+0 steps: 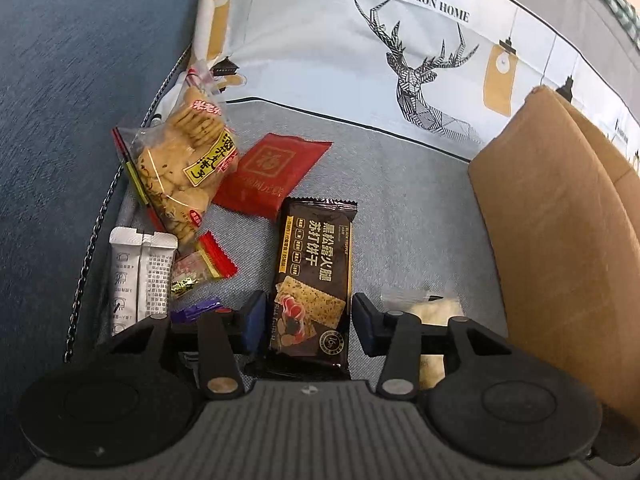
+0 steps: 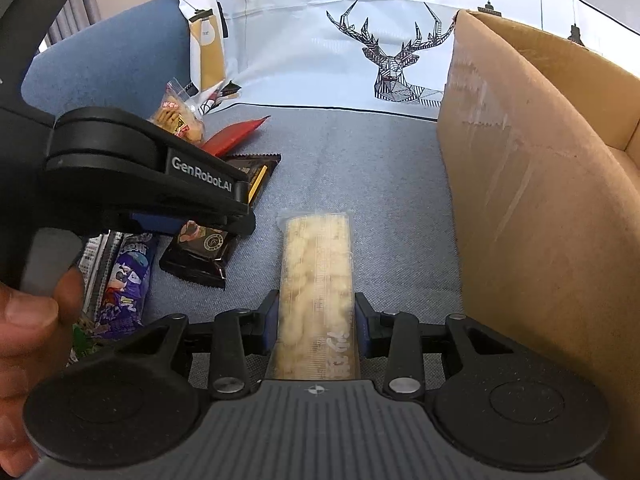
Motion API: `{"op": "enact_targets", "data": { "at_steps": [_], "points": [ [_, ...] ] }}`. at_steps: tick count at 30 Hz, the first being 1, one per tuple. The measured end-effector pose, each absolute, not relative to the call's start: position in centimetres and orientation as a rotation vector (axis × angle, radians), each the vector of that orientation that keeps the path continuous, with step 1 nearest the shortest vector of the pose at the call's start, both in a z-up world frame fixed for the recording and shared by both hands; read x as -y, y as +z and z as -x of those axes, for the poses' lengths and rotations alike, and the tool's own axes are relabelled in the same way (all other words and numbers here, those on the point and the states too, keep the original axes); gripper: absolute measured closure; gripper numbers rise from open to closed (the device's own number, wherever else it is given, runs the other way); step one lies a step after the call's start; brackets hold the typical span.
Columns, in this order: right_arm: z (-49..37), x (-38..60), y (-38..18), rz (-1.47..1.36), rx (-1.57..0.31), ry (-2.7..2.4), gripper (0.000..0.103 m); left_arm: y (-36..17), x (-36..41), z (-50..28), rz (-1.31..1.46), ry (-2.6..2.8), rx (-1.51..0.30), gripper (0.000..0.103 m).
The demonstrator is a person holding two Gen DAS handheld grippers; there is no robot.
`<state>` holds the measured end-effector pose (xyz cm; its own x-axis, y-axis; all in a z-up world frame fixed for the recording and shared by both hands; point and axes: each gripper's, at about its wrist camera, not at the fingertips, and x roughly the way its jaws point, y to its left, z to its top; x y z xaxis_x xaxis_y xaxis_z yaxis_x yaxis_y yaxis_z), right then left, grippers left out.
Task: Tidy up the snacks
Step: 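Grasp the white nougat bar with the right gripper while the left gripper grasps the dark biscuit packet, then carry the nougat bar with the right gripper while the left gripper carries the biscuit packet to the box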
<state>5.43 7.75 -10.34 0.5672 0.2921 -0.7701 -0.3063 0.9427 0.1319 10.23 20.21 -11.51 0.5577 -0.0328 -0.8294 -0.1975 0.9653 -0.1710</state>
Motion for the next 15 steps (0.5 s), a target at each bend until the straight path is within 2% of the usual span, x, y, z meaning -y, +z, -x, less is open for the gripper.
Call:
{"op": "enact_targets", "data": {
  "at_steps": [5, 7, 15],
  "points": [
    [-5.4, -7.5, -10.4, 0.019, -0.898, 0.361, 0.065, -11.5, -19.6, -10.3, 0.205, 0.107, -0.982, 0.055],
    [-5.4, -7.5, -10.4, 0.020, -0.895, 0.364, 0.065, -11.5, -19.7, -10.3, 0.198, 0.116, -0.985, 0.061],
    [-5.1, -7.0, -9.9, -0.011, -0.880, 0.373, 0.065, -9.7, -20.4, -9.8, 0.282, 0.117, -0.970, 0.061]
  ]
}}
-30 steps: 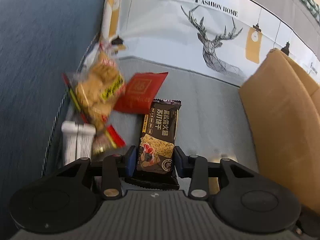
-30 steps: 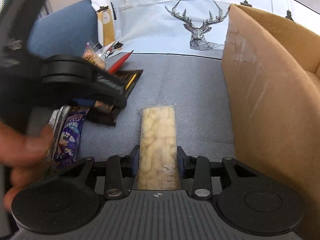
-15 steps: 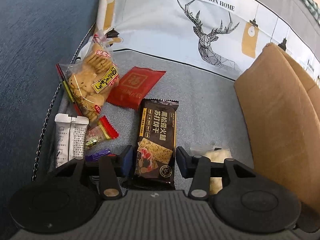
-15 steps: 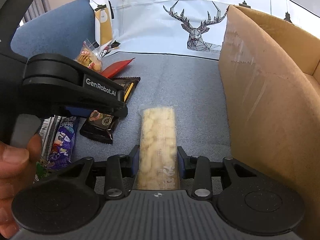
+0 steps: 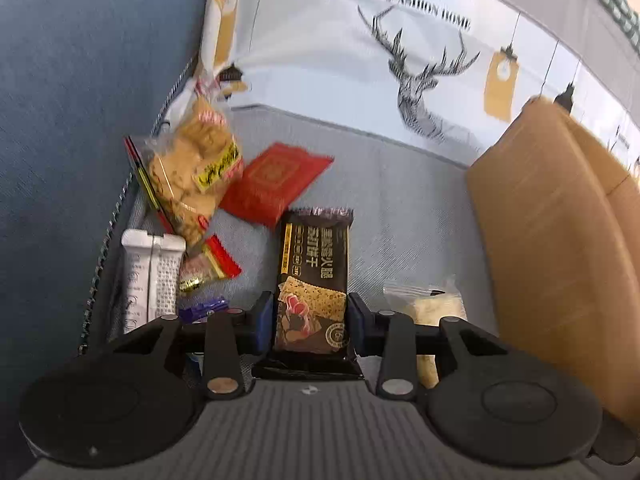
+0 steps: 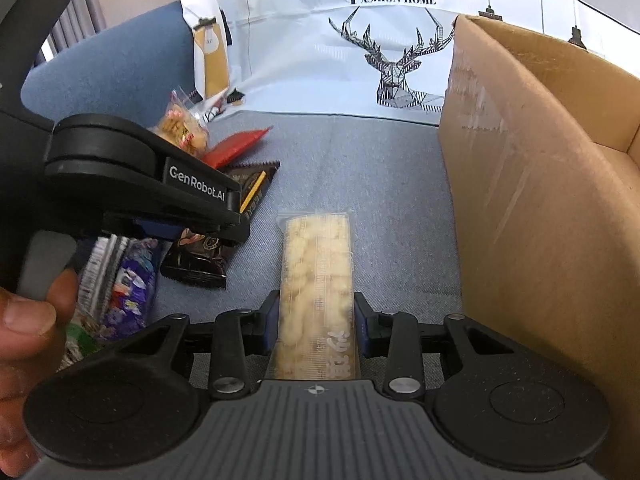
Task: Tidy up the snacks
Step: 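Carry the nougat bar with the right gripper while the left gripper carries the biscuit packet to the box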
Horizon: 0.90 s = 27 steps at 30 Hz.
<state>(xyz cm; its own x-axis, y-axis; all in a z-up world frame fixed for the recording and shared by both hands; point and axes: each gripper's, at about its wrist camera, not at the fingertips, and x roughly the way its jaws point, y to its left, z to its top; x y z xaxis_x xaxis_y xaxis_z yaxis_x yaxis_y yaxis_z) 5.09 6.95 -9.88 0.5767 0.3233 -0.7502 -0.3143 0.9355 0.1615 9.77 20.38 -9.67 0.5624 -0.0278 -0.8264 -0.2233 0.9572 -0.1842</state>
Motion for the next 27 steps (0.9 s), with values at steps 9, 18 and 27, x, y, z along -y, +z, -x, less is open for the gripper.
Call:
{"op": "enact_targets", "data": {
  "at_steps": [9, 18, 27],
  "points": [
    [-3.4, -5.6, -5.4, -0.035, -0.775, 0.399, 0.065, -5.9, -20.3, -7.9, 0.373, 0.121, -0.876, 0.061],
    [-1.7, -2.7, -0.4, -0.039, -0.643, 0.439, 0.065, -1.0, -20.2, -6.1, 0.494, 0.150, -0.759, 0.061],
    [-1.2, -0.2, 2.2, -0.031, -0.532, 0.454, 0.065, 1.5, -17.7, -5.0, 0.505, 0.150, -0.706, 0.061]
  ]
}}
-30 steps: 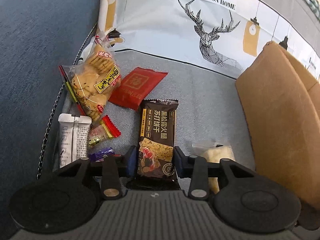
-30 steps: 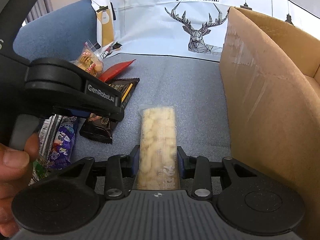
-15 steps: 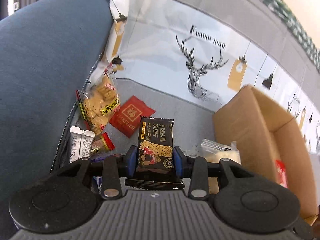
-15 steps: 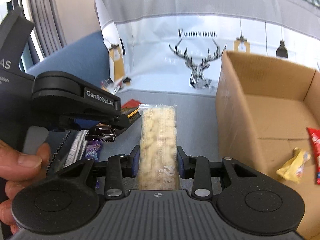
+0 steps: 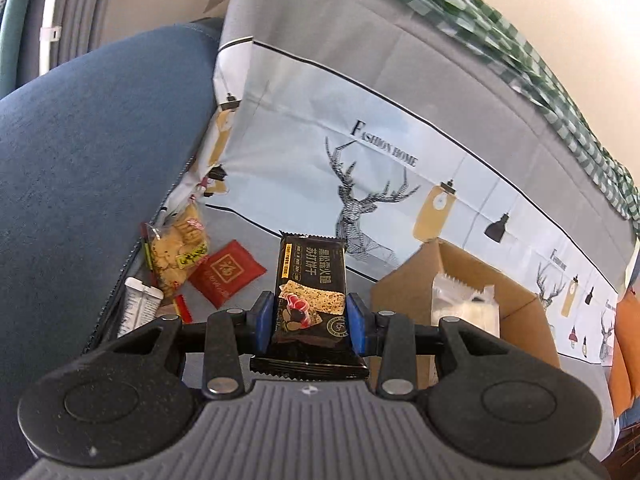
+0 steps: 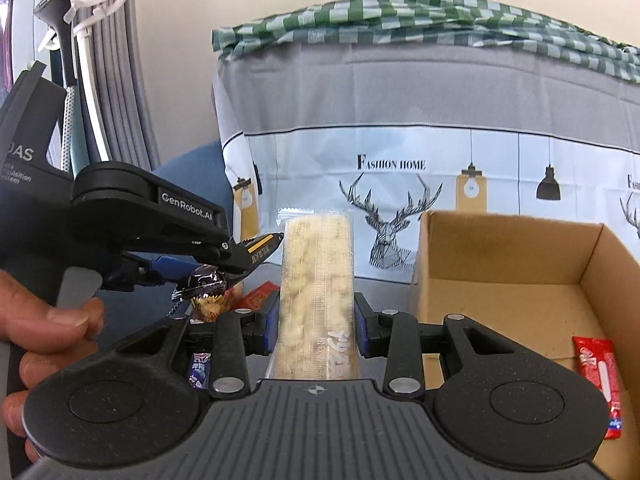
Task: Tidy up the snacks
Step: 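Carry the nougat bar with the right gripper while the left gripper carries the biscuit packet to the box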
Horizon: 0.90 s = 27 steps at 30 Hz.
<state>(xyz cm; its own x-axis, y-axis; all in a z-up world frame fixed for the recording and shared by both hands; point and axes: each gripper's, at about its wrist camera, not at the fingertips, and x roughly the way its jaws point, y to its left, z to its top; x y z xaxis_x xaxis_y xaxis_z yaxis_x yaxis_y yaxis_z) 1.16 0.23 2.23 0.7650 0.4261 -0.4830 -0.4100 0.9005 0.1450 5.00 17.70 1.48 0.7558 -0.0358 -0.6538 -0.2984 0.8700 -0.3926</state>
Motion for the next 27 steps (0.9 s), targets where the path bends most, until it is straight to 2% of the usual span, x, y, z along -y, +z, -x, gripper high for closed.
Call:
{"op": "enact_targets", "data": {
  "at_steps": [15, 27],
  "points": [
    [-1.9, 4.3, 2.9, -0.070, -0.474, 0.406, 0.065, 1.8, -13.2, -6.2, 0.443, 0.117, -0.686, 0.061],
    [-2.7, 8.5, 3.2, -0.099, -0.438, 0.323, 0.065, 2.9, -10.3, -6.1, 0.486, 0.029, -0.577, 0.061]
  ]
}}
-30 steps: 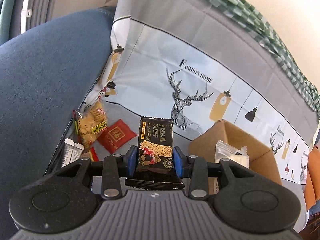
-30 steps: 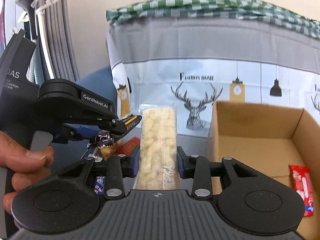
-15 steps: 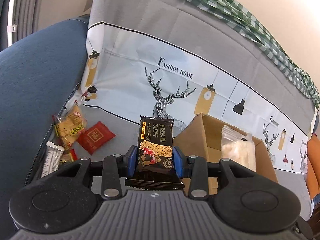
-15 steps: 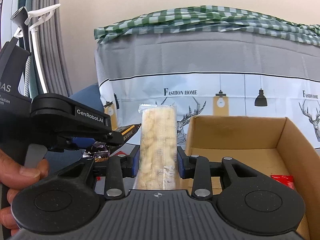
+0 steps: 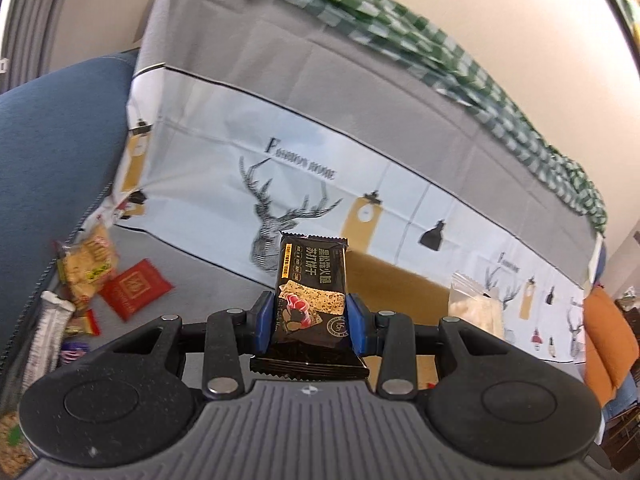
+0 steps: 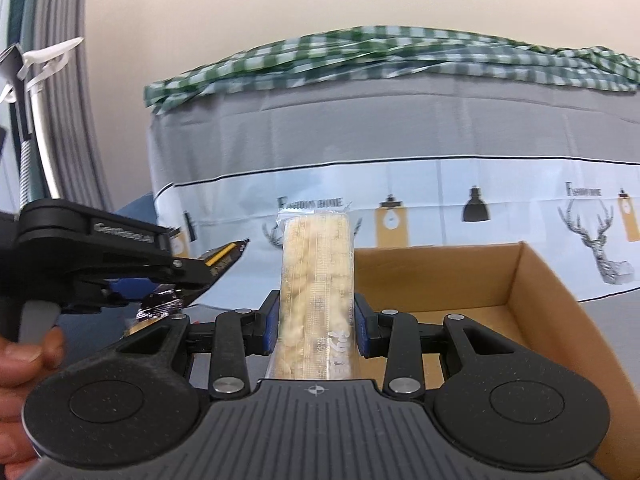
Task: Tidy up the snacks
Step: 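Carry the nougat bar with the right gripper while the left gripper carries the biscuit packet to the box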
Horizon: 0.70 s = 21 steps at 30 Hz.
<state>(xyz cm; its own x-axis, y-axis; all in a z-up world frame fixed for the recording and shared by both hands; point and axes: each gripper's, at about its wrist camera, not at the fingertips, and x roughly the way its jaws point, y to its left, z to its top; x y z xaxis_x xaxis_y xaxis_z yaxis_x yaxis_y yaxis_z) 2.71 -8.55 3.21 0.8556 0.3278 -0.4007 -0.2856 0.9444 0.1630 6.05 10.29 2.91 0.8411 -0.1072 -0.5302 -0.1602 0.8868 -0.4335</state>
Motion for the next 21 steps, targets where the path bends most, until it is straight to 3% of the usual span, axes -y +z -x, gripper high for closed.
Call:
{"op": "enact_targets", "data": {
  "at_steps": [21],
  "points": [
    [-4.6, 15.2, 3.0, -0.113, -0.412, 0.134, 0.065, 3.0, -3.8, -6.1, 0.431, -0.163, -0.512, 0.061]
  ]
}}
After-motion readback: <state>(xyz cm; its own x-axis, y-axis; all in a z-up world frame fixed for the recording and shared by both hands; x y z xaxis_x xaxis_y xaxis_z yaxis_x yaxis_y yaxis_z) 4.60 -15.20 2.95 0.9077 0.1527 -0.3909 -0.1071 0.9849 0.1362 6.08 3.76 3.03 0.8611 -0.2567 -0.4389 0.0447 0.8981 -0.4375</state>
